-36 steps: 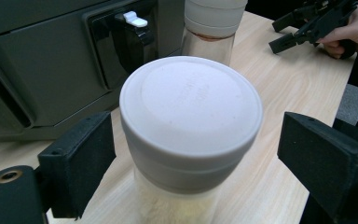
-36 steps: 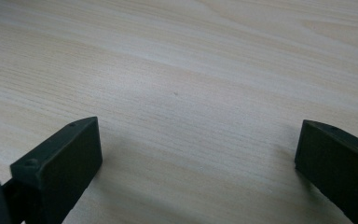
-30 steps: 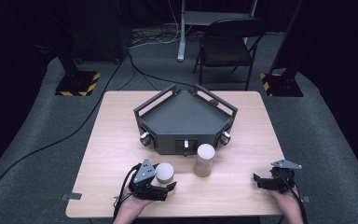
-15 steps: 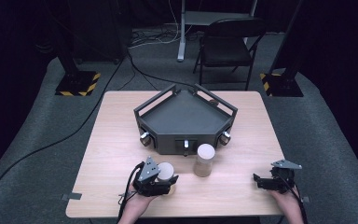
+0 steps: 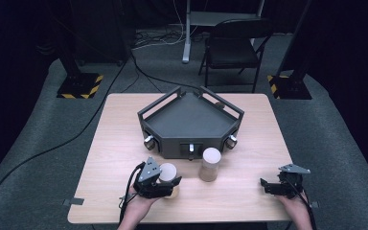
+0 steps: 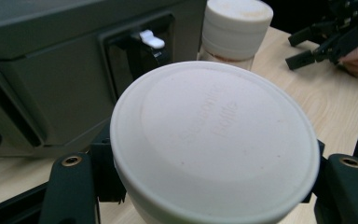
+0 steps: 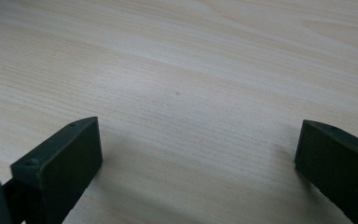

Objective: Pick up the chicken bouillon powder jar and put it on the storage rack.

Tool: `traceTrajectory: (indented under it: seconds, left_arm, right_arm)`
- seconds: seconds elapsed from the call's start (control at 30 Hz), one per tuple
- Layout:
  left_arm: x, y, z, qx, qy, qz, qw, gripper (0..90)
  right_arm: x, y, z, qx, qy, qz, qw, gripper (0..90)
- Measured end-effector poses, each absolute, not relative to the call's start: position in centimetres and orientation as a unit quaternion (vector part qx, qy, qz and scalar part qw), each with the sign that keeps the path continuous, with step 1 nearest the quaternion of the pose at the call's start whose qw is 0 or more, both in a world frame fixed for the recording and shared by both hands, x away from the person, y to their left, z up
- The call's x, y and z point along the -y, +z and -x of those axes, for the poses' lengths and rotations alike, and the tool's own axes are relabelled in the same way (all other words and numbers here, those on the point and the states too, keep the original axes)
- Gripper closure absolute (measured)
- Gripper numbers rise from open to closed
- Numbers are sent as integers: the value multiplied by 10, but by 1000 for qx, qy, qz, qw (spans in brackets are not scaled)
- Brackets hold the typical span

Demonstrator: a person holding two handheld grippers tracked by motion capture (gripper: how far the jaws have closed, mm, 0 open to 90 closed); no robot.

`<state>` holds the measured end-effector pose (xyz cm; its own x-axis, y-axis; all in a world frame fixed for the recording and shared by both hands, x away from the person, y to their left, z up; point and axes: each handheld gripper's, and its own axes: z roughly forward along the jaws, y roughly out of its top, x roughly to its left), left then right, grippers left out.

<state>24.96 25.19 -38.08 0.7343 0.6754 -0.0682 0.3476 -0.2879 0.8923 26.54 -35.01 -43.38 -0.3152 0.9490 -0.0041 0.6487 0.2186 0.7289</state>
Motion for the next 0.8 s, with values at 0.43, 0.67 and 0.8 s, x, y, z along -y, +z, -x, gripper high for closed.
traceTrajectory:
  seconds: [0.43,0.67,0.8]
  left_arm:
    - [-252,-348,-257,-326,186,-779,503,336]
    - [-251,-329,-265,-324,193,-773,509,335]
    - [-250,-316,-270,-324,202,-773,507,336]
  right_arm:
    - [350,-434,-266,-746,321,-535,233,0]
    - [351,-434,-266,-746,321,-534,233,0]
    - [351,-434,-266,-747,322,-534,233,0]
